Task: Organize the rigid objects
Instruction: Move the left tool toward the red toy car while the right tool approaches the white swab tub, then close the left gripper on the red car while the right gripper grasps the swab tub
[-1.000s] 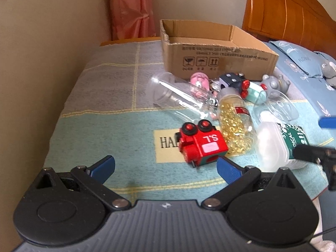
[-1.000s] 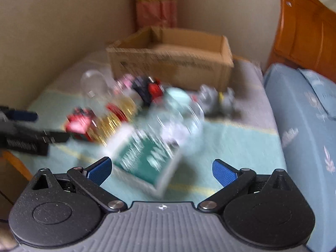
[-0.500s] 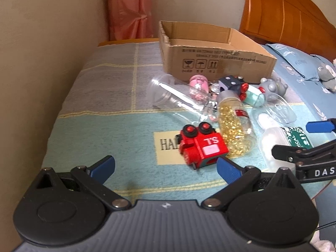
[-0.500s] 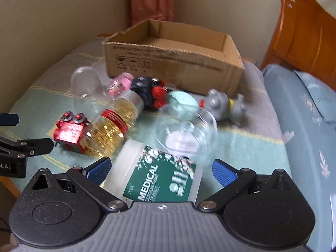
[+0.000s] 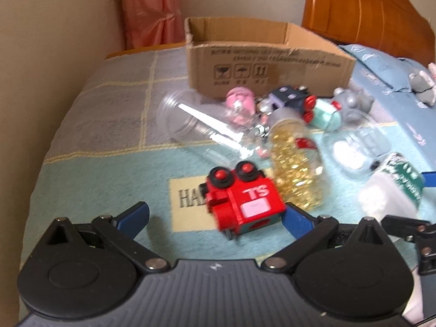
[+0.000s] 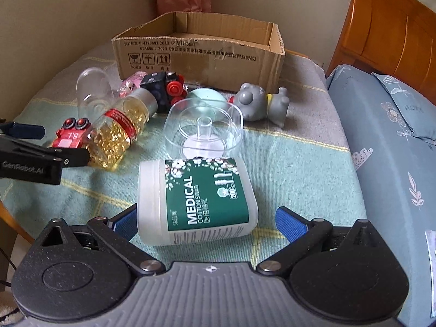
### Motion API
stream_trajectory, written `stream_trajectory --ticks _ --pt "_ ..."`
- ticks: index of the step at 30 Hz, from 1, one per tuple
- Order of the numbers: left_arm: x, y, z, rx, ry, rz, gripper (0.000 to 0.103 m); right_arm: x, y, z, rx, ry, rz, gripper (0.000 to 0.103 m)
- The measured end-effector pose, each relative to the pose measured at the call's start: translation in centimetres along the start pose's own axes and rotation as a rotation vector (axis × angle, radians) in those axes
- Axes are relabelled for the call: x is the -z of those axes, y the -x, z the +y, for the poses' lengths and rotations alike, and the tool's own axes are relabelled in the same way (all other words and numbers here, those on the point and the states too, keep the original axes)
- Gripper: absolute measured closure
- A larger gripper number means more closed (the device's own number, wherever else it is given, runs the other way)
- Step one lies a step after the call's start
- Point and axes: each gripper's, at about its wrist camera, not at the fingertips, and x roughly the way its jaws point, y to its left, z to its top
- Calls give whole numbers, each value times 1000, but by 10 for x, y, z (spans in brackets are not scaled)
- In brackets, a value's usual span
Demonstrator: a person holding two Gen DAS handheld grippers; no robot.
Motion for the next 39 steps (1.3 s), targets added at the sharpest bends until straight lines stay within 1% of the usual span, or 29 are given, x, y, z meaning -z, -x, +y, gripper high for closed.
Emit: stream_trajectory --ticks 3,6,9,13,17,20,23,27,32,35,39 --pt "5 3 11 -23 26 6 1 1 -2 1 1 18 -1 0" --pt "9 6 22 -43 30 4 1 3 -7 1 -6 34 11 0" --pt "12 6 24 -41 22 4 1 7 -13 1 -26 49 25 0" --pt "10 4 23 -29 21 16 1 8 -15 -6 -74 28 21 0" --pt "6 1 24 -26 20 42 0 11 -14 -7 -92 48 -6 0" --pt "9 2 23 -28 17 26 0 12 -14 -7 -93 48 -15 0" --pt "11 1 23 -25 12 3 0 10 -15 -7 -94 48 -6 0" --pt "4 -3 21 -8 -10 18 0 5 -18 -5 -97 53 9 0" --pt "-3 -9 14 42 -75 17 0 2 -19 -4 -99 54 16 0" --pt "-6 -12 11 60 -97 14 1 2 -20 -4 -99 54 16 0" --pt "-9 -12 10 75 -113 17 4 2 -20 -4 -100 56 16 0"
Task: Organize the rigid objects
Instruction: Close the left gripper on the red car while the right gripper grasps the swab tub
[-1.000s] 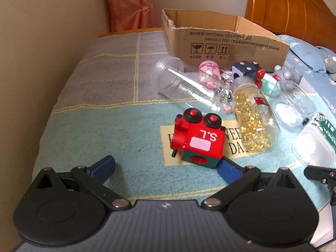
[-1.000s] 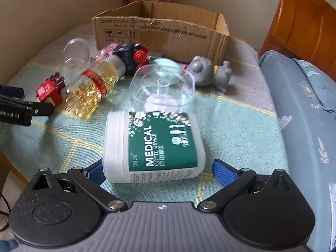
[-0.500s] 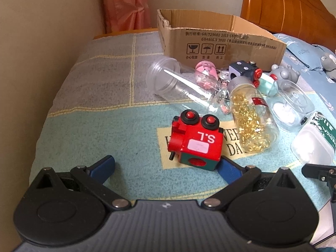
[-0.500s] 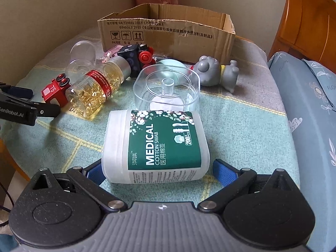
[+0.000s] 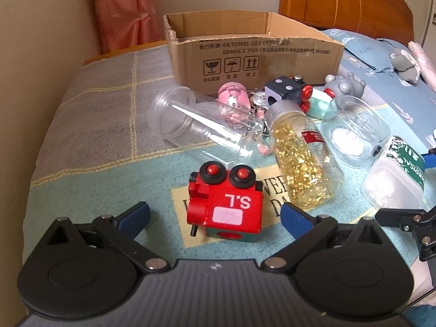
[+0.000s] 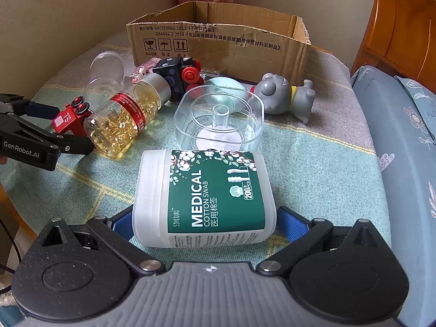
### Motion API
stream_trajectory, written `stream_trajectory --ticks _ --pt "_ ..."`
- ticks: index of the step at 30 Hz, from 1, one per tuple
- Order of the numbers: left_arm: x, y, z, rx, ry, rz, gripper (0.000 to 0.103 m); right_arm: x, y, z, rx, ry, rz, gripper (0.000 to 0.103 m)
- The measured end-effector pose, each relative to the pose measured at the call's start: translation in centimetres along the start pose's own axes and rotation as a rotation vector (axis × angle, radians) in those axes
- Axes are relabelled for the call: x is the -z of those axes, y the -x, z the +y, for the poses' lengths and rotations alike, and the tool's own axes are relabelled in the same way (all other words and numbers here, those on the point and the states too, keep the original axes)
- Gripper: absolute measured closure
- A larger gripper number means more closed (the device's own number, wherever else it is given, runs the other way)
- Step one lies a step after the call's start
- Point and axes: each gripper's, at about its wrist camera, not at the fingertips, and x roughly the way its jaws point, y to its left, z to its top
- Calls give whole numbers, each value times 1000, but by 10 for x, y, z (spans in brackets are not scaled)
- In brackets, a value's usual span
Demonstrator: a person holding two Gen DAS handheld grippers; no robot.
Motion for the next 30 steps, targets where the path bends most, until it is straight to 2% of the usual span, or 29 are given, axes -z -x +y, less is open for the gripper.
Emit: stream_trajectory --ticks 8,13,21,23,25,30 --pt "-2 6 -4 45 -59 -16 33 0 -1 0 -2 2 0 0" --pt "-5 6 -3 56 -81 -21 44 -5 -2 0 -6 10 27 0" --pt "-8 4 -1 58 -88 -20 49 -18 -1 4 -26 17 46 0" --pt "-8 5 -1 56 -88 -16 50 -19 -1 7 -12 37 47 3" --pt "-7 6 -1 51 -90 -13 50 -19 -2 9 0 56 62 12" --pt "-8 12 -2 42 -98 -7 50 -20 1 3 -24 51 66 16"
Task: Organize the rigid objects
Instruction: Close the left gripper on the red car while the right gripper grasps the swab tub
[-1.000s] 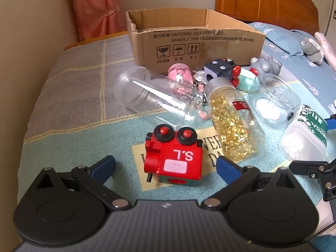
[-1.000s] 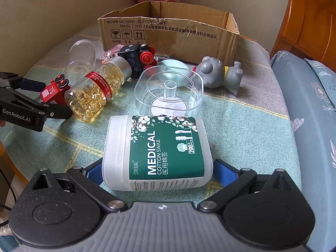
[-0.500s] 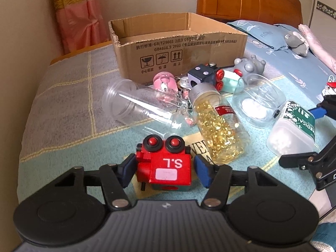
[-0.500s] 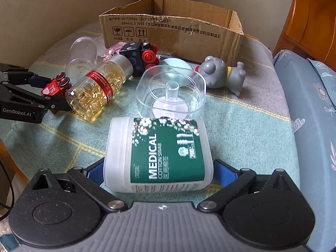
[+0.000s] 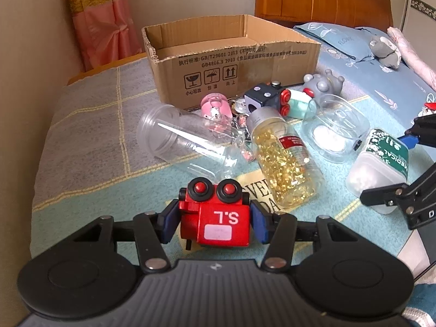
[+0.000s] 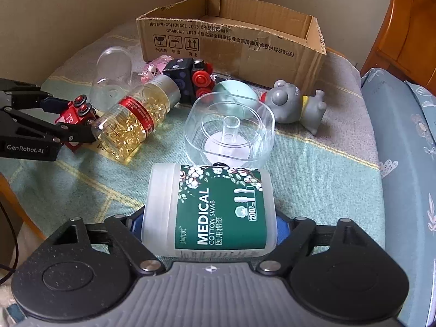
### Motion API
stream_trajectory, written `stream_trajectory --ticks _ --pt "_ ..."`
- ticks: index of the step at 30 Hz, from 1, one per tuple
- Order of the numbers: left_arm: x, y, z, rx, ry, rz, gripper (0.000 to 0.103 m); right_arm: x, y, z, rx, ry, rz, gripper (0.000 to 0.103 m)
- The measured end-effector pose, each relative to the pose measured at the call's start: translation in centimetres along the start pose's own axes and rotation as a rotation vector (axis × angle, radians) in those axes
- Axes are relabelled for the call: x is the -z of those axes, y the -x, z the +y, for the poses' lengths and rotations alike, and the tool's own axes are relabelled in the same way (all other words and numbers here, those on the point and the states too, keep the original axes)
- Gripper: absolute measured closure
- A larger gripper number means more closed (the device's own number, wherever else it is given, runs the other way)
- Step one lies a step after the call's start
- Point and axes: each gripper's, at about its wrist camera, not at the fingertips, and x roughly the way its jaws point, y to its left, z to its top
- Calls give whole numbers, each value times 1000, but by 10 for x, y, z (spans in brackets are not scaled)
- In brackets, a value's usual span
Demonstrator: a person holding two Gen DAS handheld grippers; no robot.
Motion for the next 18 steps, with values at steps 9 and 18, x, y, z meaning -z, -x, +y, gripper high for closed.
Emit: stream_trajectory --ticks 9,18 --pt "-2 23 1 -21 -8 9 51 -1 17 -7 -40 44 -13 17" --pt "-24 42 -6 -9 -29 -33 51 -12 42 -16 -59 86 -64 17"
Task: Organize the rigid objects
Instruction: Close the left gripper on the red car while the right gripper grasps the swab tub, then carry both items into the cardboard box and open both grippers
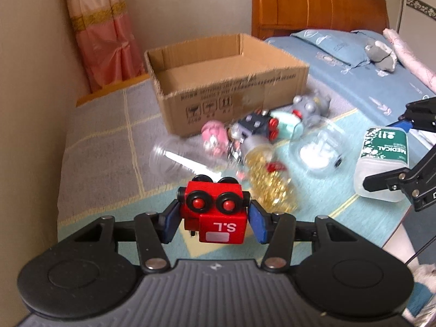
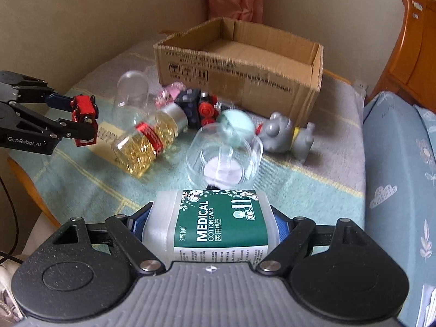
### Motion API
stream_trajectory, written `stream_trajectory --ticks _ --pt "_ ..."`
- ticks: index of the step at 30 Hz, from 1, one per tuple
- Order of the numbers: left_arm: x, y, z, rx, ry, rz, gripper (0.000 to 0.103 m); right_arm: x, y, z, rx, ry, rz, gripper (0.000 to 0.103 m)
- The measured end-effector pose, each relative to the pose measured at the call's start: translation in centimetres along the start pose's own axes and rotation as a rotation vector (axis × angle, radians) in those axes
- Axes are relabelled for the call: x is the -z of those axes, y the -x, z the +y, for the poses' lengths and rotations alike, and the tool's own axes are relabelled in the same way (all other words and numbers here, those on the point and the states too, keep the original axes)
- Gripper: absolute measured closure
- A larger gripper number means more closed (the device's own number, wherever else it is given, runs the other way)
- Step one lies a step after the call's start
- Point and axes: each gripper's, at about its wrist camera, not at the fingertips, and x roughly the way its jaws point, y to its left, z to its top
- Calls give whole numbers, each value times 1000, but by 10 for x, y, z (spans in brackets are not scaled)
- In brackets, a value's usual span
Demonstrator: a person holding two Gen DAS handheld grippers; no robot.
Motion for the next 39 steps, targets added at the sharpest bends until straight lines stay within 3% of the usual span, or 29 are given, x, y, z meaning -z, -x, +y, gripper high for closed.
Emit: stream_trajectory --ticks 8,16,25,33,37,39 --pt "-46 7 2 31 11 -66 51 -30 20 -14 6 36 -99 17" --pt "-116 -6 5 8 -46 -128 51 -81 23 -40 9 31 -195 17" --pt "-186 -67 28 -15 -48 -69 51 -139 5 -75 11 -16 -230 17" --pt "-213 -127 40 -31 -11 -8 51 -163 -16 -96 29 -41 -212 17" --pt "-215 -144 39 -112 -31 -28 23 -168 -26 -100 39 -49 -196 17" --pt "-213 -142 42 -109 -22 -30 22 -168 -29 -101 41 -50 -188 17"
